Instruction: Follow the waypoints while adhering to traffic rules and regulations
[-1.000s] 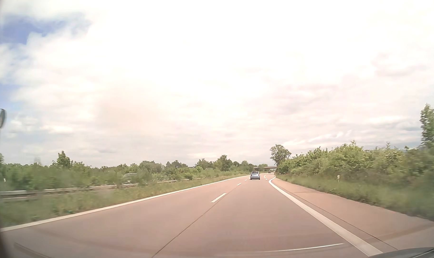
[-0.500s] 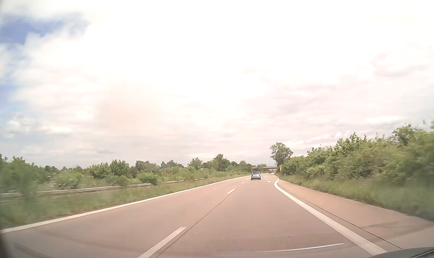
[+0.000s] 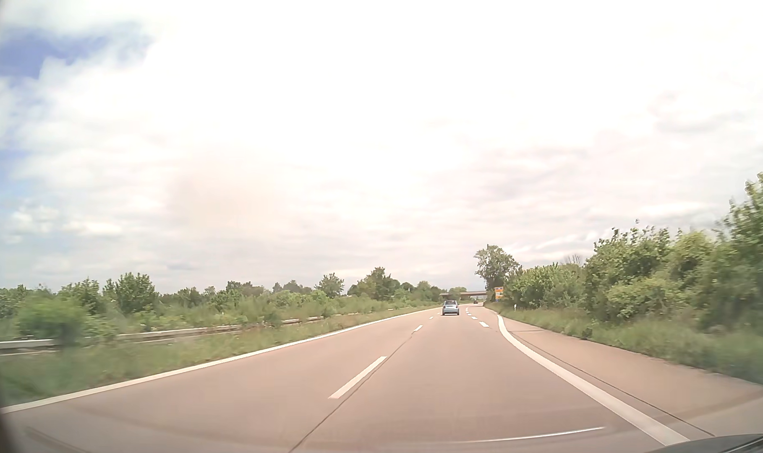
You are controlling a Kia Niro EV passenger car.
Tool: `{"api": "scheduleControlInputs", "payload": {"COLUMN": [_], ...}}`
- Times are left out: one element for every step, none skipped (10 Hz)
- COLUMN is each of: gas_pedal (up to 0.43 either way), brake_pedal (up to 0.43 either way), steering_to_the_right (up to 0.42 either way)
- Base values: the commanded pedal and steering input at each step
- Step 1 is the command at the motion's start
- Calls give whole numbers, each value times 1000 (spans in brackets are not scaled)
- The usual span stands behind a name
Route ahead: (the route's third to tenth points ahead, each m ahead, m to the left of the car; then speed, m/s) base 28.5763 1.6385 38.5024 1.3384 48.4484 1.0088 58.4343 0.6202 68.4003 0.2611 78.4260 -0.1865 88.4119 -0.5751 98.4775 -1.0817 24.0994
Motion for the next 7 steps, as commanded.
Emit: {"api": "scheduleControlInputs", "payload": {"gas_pedal": [177, 177, 177, 177, 177, 177, 177], "brake_pedal": [0, 0, 0, 0, 0, 0, 0], "steering_to_the_right": [3, 3, 3, 3, 3, 4, 4]}}
